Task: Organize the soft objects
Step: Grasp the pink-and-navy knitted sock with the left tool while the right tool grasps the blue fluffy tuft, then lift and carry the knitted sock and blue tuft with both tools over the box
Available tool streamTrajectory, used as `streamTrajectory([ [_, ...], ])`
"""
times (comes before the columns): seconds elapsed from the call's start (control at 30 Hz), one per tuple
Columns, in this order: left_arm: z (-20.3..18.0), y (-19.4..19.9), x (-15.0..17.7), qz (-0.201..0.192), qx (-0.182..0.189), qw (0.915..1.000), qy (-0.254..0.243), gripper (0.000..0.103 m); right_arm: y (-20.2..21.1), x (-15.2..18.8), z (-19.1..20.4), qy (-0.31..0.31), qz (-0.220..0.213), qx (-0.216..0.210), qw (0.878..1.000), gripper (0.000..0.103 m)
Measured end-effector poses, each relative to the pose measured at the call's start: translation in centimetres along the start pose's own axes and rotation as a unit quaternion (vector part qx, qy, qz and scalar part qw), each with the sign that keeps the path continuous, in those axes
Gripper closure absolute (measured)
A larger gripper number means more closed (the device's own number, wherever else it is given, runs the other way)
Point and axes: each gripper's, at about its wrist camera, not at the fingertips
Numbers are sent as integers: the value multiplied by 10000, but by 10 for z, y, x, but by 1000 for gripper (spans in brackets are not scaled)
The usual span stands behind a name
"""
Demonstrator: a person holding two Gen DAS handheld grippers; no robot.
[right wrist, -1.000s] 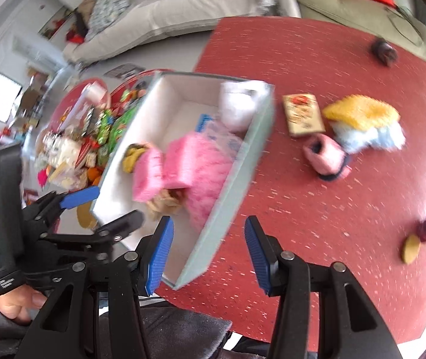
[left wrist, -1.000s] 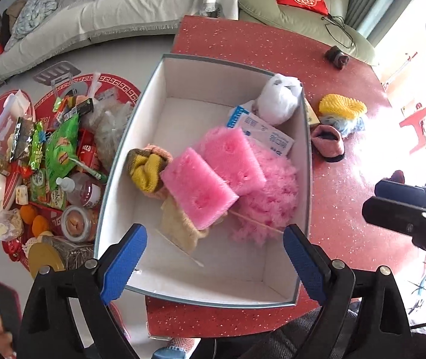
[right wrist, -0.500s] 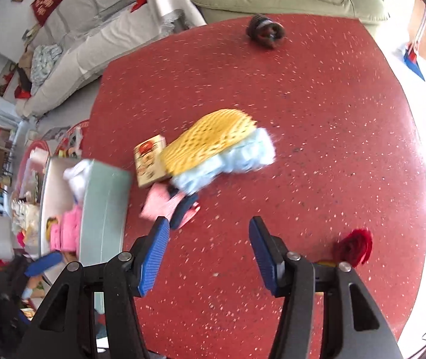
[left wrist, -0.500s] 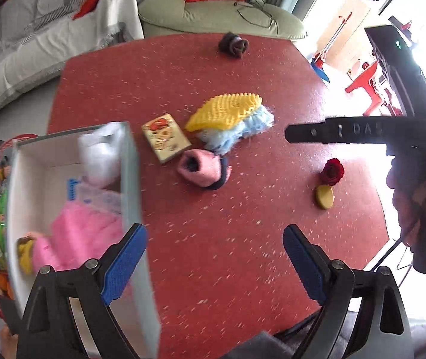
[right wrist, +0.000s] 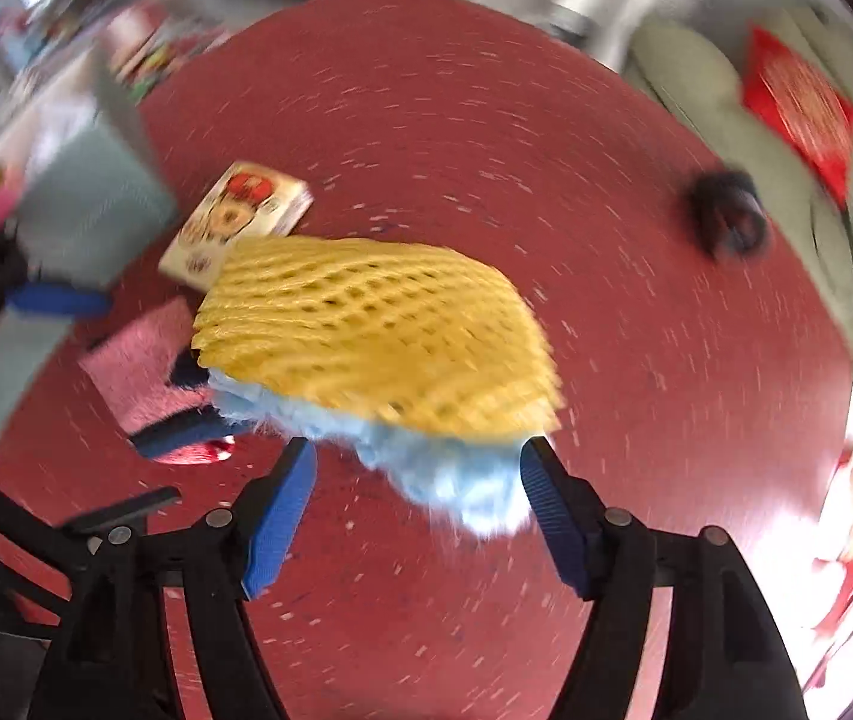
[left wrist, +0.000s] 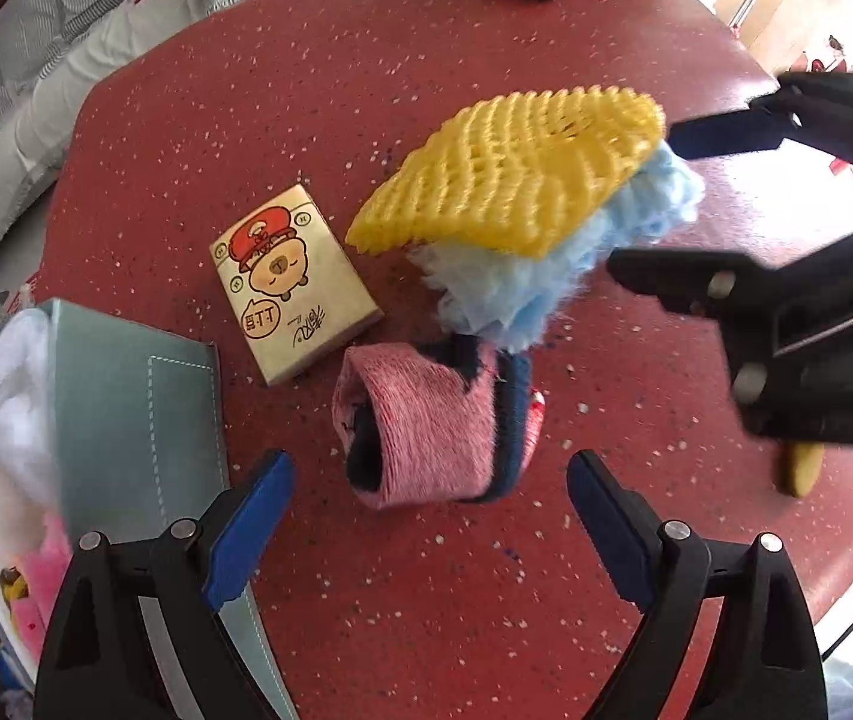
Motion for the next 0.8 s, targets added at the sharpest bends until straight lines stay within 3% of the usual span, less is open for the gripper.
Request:
streamTrajectory([
  [0.03, 1, -3, -1, 11, 31, 10000, 20, 11, -7, -3, 6, 315, -10, 33, 9995, 32],
  [0.07, 2, -9, -1, 83, 170, 9998, 83, 31, -15, -6, 9, 441, 70, 1, 9990, 44],
  [0.1, 6, -16, 1, 211, 338, 9990, 210, 47, -26, -7, 6, 358, 337, -120, 9987, 80],
  [0.13, 9, -23, 4, 384, 373, 9981, 311, 60, -32, -6, 3, 227, 487, -166, 9984, 82],
  [0.2, 10, -19, 10, 284, 347, 9982, 406, 71, -23, -4, -4, -185, 315, -412, 9985, 84],
  [0.3, 11, -6, 19, 154, 570, 9964, 613, 71, 9, 10, -11, -733, -68, -694, 9949, 85],
  [0.43, 12, 24, 34, -190, 730, 9940, 796, 71, 45, 41, -15, -1487, -232, -899, 9845, 85],
  [0.67, 17, 65, 61, -421, 837, 9914, 915, 71, 70, 85, 7, -2168, 25, -824, 9727, 85],
  [0.8, 17, 86, 63, -441, 789, 9909, 999, 71, 85, 83, 19, -2399, 53, -845, 9671, 85],
])
Point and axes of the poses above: each gripper's, at about its wrist camera, not at the fingertips, and y roughly against the way its jaws point, z to its left, x to its underside, and after that the axes turned 7 degrees about -z, right-handed
